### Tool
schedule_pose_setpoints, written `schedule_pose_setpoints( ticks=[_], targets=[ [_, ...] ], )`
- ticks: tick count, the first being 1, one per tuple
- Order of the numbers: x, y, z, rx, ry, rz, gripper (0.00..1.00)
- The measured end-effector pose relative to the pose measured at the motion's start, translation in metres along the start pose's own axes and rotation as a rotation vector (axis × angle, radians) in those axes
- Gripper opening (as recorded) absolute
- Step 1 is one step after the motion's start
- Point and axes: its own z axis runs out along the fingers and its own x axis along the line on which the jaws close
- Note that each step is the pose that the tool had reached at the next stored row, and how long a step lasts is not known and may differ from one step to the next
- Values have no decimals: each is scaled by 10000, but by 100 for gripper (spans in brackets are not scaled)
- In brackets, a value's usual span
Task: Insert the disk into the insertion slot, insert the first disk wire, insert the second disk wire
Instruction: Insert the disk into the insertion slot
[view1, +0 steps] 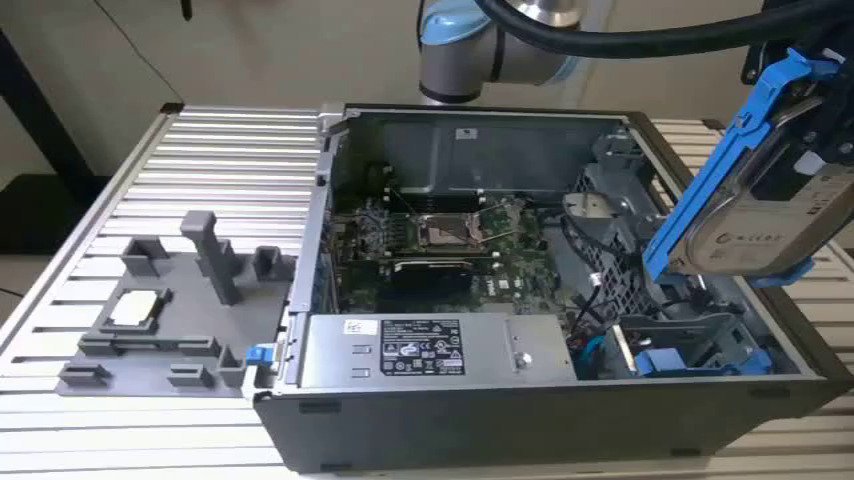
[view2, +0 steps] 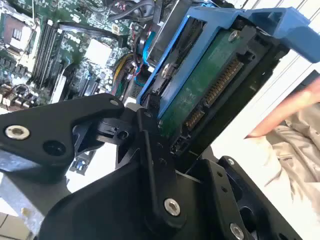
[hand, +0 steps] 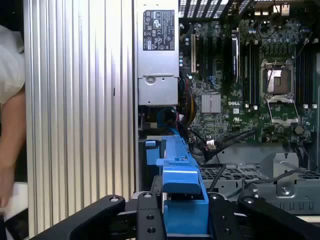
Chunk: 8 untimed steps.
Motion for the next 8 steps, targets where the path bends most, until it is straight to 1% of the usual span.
schedule_pose_setpoints(
  ticks=[8],
  targets=[
    [0,0,1,0,1,0,33]
  ],
)
